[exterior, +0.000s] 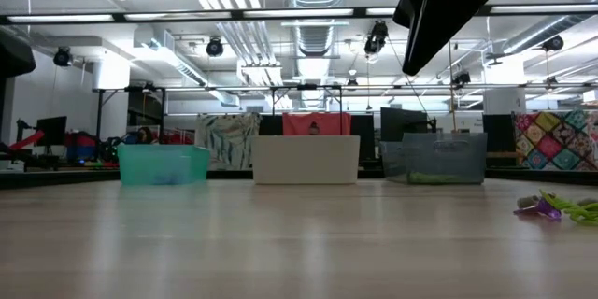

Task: Sort Halloween decoration
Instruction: Put the purple witch hat toy into the light blue bin

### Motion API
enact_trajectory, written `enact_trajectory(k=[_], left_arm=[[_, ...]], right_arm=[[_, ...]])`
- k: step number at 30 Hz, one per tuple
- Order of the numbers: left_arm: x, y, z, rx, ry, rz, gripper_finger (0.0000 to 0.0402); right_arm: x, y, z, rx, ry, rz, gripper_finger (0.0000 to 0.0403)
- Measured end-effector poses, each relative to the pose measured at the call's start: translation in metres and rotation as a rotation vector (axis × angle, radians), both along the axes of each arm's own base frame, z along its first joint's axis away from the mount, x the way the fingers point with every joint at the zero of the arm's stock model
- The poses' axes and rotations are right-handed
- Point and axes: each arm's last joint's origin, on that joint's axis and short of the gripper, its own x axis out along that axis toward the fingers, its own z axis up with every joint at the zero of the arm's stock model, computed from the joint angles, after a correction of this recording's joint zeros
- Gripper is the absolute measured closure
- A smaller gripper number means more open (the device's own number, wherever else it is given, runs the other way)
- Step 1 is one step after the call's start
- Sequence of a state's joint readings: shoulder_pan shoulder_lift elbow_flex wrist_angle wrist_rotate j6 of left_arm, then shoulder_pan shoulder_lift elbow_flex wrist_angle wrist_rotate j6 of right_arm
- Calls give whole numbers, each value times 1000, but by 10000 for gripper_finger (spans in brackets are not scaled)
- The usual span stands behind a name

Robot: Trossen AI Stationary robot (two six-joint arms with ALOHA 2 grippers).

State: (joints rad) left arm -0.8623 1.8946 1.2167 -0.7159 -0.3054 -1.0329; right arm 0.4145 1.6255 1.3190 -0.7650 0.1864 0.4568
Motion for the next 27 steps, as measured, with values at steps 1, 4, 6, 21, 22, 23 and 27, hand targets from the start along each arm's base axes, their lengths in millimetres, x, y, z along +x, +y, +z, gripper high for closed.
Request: enact_trajectory(k=[1, 4, 6, 21, 22, 23, 27], left_arm=[[0, 0, 0, 1, 1, -1, 269], [0, 0, 0, 4, 1, -4, 281], [-1, 1, -1, 8, 4, -5, 291], [-4, 5, -7, 27, 20, -2, 389], [-4, 5, -7, 29, 21, -1, 395], [-4, 5, -7, 32, 23, -2, 398], [-4, 5, -6, 38, 27, -8, 400]], right_arm=[[0, 0, 0, 0, 0, 0, 310], [0, 0, 0, 1, -3, 0, 308], [1, 0, 0, 5, -11, -1, 308], [2, 1, 0, 10, -17, -5, 309], [2, 1, 0, 10, -18, -5, 310], [2, 1, 1, 10, -18, -5, 311], [2, 1, 1, 13, -20, -8, 316]])
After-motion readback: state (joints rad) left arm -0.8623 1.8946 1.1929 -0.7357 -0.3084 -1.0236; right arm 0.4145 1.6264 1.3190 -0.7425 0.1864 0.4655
